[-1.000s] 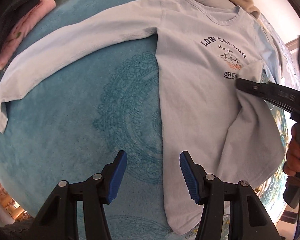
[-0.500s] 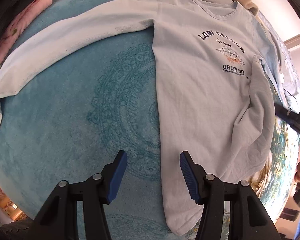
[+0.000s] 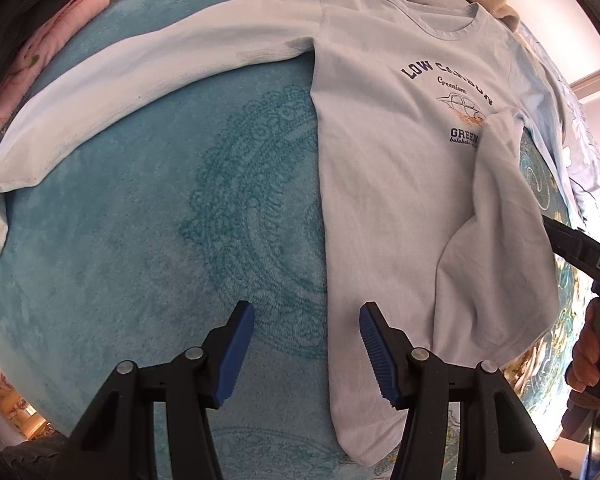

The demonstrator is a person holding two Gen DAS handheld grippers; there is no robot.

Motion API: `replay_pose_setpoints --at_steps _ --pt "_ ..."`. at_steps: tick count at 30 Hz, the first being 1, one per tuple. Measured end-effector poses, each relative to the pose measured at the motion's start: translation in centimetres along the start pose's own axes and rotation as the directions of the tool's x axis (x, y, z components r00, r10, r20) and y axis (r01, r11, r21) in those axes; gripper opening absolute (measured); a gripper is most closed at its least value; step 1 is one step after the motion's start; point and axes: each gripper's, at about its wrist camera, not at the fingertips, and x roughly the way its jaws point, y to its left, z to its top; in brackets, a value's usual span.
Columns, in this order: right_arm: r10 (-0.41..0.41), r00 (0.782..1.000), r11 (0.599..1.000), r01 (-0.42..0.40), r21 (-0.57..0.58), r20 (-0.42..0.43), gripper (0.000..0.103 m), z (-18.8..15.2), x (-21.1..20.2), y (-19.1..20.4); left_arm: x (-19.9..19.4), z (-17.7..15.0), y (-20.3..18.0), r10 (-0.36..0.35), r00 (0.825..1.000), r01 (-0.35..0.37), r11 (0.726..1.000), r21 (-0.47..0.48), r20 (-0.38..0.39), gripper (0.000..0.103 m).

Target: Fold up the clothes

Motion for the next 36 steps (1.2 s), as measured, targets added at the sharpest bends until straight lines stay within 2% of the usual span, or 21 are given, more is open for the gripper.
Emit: replay_pose_setpoints --at_steps 4,7,10,12,13,14,17,21,24,27,31,36 --pt "0.055 0.998 0.998 -0.055 0.03 0.0 0.038 -0.1 0.0 0.8 -0.5 -0.4 0.5 -0.003 1.0 0.003 1.0 -0.003 -0.002 0.059" --pt "0.038 0.999 0.999 -0.038 0.014 -0.023 0.038 -0.5 0.4 1.7 -0.8 -0.6 0.7 0.0 1.0 0.0 1.0 0.0 -0.003 0.059" --pt "0.091 0.995 0.992 -0.087 0.089 -0.041 0.038 -0.7 0.9 1.0 -1.4 -0.9 1.1 -0.004 1.0 0.004 1.0 -0.001 0.001 0.06" --pt "0.146 0.989 0.981 -0.14 0.134 -0.036 0.028 -0.8 1.0 0.7 -1.7 -1.2 1.5 -0.006 1.0 0.006 1.0 -0.007 0.002 0.06" --pt "0.174 0.984 0.974 -0.167 0.156 -0.033 0.013 -0.9 1.0 0.6 -1.9 -1.3 1.7 -0.007 1.0 0.007 1.0 -0.008 0.002 0.06" --pt "0.184 0.983 0.969 -0.177 0.171 -0.027 0.007 -0.8 0.9 0.6 -2.1 -1.4 1.8 -0.007 1.0 0.007 1.0 -0.008 0.003 0.06" --pt "0.176 0.984 0.969 -0.172 0.178 -0.007 0.004 -0.7 -0.5 0.7 -2.8 -1.8 2.3 -0.008 1.0 0.008 1.0 -0.011 0.013 0.06" --pt "0.109 0.994 0.986 -0.11 0.127 0.017 0.003 -1.4 -4.5 -0.2 -3.8 -2.4 3.1 -0.017 0.999 0.018 1.0 -0.019 0.028 0.06" --pt "0.019 0.999 0.993 -0.023 0.115 0.032 0.003 -2.9 -8.2 -2.3 -4.3 -2.9 3.4 -0.018 1.0 0.019 1.0 -0.011 0.025 0.06" --pt "-0.084 0.996 0.985 0.081 0.149 0.01 0.003 -5.3 -10.6 -5.3 -4.8 -3.4 3.5 -0.014 1.0 0.014 1.0 0.009 0.02 0.06" --pt "-0.178 0.981 0.949 0.192 0.25 -0.078 0.003 -8.2 -10.3 -9.9 -5.7 -4.3 3.8 -0.009 1.0 0.009 1.0 0.026 0.026 0.06" --pt "-0.144 0.977 0.936 0.186 0.3 -0.156 0.004 -10.1 -8.1 -11.3 -7.4 -2.5 3.4 -0.03 0.999 0.029 1.0 0.008 0.038 0.06"
